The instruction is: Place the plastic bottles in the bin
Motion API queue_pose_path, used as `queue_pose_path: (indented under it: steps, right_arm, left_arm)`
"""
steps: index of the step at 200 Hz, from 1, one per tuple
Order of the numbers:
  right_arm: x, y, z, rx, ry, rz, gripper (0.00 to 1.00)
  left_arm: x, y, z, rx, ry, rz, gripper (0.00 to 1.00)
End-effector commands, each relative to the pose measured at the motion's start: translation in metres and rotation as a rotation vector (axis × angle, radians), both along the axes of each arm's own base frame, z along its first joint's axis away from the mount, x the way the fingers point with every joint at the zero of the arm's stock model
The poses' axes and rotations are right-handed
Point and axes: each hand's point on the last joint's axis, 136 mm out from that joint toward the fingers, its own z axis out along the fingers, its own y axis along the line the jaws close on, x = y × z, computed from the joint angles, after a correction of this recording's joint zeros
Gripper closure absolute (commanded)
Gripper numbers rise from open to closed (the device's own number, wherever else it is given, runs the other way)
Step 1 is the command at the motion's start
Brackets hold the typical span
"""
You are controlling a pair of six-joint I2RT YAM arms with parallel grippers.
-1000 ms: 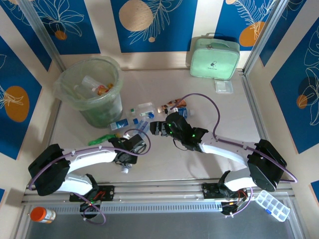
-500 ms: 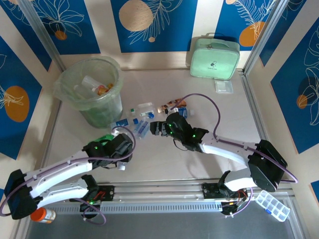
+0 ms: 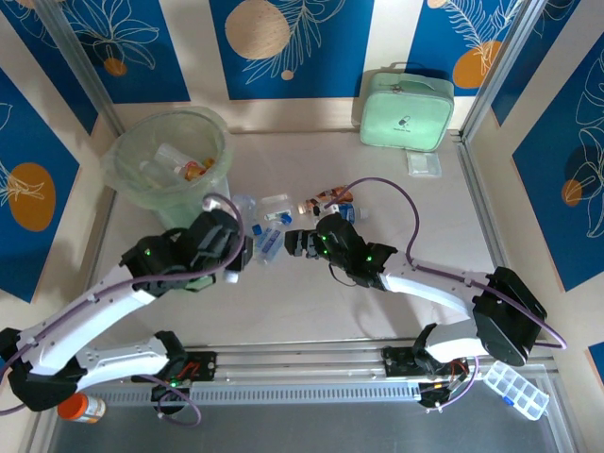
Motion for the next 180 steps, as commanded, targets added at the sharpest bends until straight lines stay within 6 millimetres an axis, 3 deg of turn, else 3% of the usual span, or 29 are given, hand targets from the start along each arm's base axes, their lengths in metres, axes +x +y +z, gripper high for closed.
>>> queue_pose_path:
  steps: [1,55,81,117,159,180]
  right_arm:
    - [0.001,-0.002,0.006,0.004,-0.028,-0.012,0.09]
    - [0.000,0.003,0.000,-0.007,-0.013,0.003,0.09]
    - [0.000,0.008,-0.003,-0.016,-0.009,0.012,0.09]
    - [0.000,0.014,-0.009,-0.055,-0.008,0.014,0.09]
    - [0.001,0.016,-0.011,-0.071,-0.010,0.015,0.09]
    - [0.001,0.016,-0.010,-0.071,-0.012,0.017,0.09]
  left_arm:
    - [0.023,0.009,0.031,0.016,-0.044,0.037,0.63]
    - [0.095,0.048,0.113,-0.204,-0.138,0.265,0.63]
    - [0.129,0.065,0.132,-0.258,-0.142,0.366,0.63]
    - [0.175,0.097,0.122,-0.406,-0.097,0.569,0.63]
    - [0.221,0.113,0.090,-0.608,0.031,0.682,0.65]
    - [0.233,0.114,0.075,-0.654,0.077,0.710,0.64]
